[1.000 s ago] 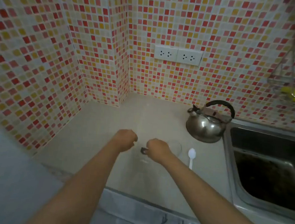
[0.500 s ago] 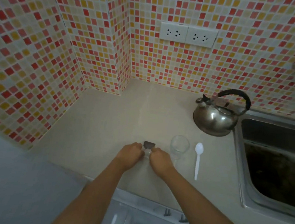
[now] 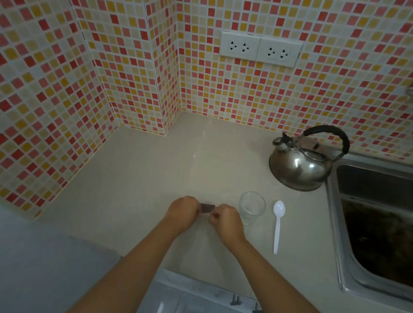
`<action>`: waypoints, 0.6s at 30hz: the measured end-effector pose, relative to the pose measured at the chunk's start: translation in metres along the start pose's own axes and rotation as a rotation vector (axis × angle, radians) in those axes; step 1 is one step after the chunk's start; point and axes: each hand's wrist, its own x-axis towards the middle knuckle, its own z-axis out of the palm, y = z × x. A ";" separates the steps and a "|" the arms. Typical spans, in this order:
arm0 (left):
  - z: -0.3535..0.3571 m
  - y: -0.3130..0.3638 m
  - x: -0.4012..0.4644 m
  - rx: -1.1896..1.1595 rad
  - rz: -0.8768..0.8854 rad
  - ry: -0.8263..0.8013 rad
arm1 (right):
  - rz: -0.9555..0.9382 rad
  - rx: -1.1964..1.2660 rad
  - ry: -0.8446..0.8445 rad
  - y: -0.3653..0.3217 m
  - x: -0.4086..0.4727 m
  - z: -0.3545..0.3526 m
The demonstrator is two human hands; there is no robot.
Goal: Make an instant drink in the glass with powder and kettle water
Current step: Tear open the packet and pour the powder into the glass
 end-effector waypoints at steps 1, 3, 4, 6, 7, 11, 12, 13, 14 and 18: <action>-0.007 -0.001 0.000 -0.018 0.003 -0.002 | -0.009 0.041 0.019 -0.003 -0.001 -0.002; -0.022 -0.002 0.000 -0.045 0.024 0.006 | -0.038 0.102 0.064 -0.011 -0.002 -0.006; -0.030 -0.001 -0.002 -0.058 0.033 0.006 | -0.036 0.144 0.090 -0.015 -0.002 -0.009; -0.045 0.000 -0.005 -0.108 0.038 -0.012 | 0.004 0.276 0.118 -0.022 -0.003 -0.018; -0.053 0.002 -0.006 -0.150 0.038 -0.032 | 0.020 0.338 0.122 -0.025 -0.004 -0.023; -0.080 0.012 -0.010 -0.328 0.022 -0.101 | 0.025 0.468 0.121 -0.035 -0.009 -0.050; -0.085 0.016 -0.011 -0.368 0.008 -0.108 | 0.036 0.495 0.118 -0.037 -0.012 -0.059; -0.088 0.020 -0.011 -0.415 -0.003 -0.111 | 0.052 0.521 0.120 -0.039 -0.015 -0.067; -0.091 0.025 -0.011 -0.473 -0.013 -0.110 | 0.072 0.554 0.131 -0.040 -0.018 -0.076; -0.095 0.055 -0.010 -0.790 -0.030 -0.081 | 0.183 0.689 0.271 -0.038 -0.032 -0.105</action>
